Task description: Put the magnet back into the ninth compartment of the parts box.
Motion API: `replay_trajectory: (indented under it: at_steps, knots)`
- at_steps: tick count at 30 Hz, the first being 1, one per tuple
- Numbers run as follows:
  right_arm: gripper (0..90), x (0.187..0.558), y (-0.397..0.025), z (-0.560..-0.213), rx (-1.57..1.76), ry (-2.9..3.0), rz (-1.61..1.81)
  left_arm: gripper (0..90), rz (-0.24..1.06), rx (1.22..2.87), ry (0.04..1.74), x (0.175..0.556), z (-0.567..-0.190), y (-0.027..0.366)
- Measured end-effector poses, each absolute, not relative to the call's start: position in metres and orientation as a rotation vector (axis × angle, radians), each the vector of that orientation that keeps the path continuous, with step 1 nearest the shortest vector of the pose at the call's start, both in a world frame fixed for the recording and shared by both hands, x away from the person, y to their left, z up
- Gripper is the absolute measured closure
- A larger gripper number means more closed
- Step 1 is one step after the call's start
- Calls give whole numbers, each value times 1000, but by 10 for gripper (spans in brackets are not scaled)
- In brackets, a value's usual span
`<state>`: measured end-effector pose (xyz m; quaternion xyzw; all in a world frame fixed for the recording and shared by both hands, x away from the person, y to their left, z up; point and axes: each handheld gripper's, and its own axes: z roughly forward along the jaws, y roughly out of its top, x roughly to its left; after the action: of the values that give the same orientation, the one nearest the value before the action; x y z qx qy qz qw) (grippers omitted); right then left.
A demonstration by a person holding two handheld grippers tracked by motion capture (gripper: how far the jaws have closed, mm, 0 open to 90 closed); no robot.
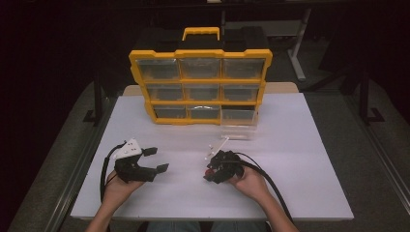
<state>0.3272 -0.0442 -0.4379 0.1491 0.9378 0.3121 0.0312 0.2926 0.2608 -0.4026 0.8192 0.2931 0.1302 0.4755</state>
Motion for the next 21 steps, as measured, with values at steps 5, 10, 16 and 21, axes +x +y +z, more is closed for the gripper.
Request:
replay_trajectory:
  at_steps: [5, 10, 16, 21]
  knots:
    - [572, 326, -43, -437, 453, 2883, 940, 232, 320, 2008, 707, 293, -402, 260]
    - [604, 328, -45, -438, 441, 2877, 956, 232, 318, 2002, 713, 292, -402, 261]
    - [609, 330, -48, -438, 461, 2890, 985, 232, 305, 2006, 708, 293, -403, 259]
    - [611, 333, -51, -439, 479, 2909, 1018, 232, 294, 2004, 713, 293, -403, 259]
